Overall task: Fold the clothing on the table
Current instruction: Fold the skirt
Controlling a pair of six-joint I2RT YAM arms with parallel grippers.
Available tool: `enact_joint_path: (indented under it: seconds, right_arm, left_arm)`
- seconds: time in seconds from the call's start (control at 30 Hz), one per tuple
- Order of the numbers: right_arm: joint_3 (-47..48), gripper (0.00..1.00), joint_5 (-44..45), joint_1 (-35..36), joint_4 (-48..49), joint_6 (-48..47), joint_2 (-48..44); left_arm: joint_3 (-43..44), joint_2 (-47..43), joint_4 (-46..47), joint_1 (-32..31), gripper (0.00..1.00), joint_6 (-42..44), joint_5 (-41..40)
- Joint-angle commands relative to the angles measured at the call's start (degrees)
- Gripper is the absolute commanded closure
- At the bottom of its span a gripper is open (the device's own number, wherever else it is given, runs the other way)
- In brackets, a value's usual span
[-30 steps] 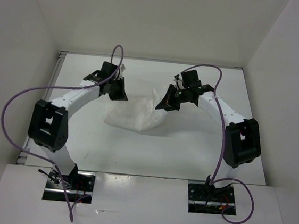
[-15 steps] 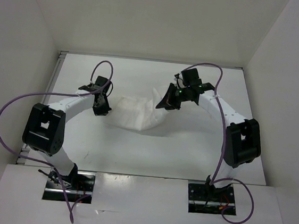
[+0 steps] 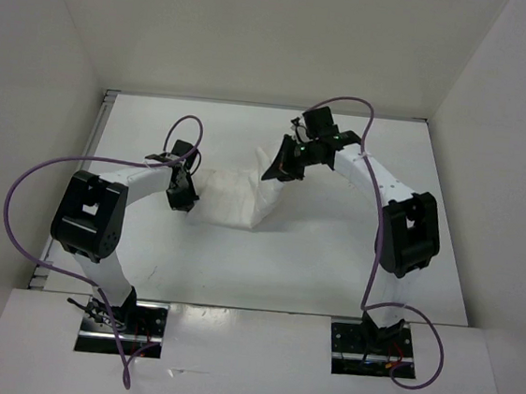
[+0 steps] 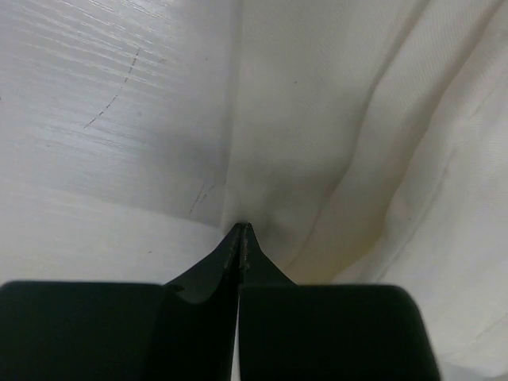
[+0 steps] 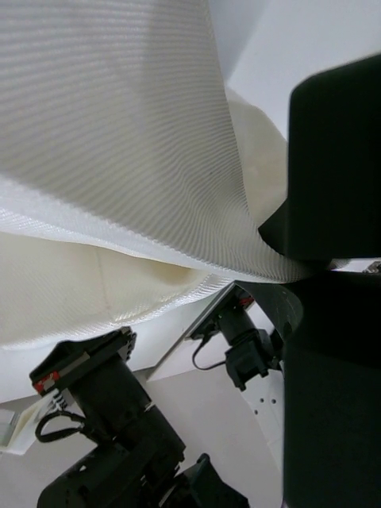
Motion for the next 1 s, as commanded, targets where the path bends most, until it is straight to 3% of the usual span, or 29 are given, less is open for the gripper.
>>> enact_joint_path:
  seconds: [0.0, 0.33, 0.97]
  right_arm:
    - [7.0, 1.00, -1.2, 3.6, -0.4, -0.6, 3.5]
    - [17.0, 0.99, -4.3, 11.3, -0.9, -0.6, 16.9]
    - [36.0, 0.98, -2.4, 14.0, -4.1, 1.6, 32.4]
  left_arm:
    - [-0.4, 0.4, 1.5, -0.2, 1.00, -0.9, 2.4]
    - [-0.4, -0.1, 1.5, -0.2, 1.00, -0.3, 2.9]
    - [0.7, -2.9, 0.5, -0.2, 1.00, 0.7, 4.5]
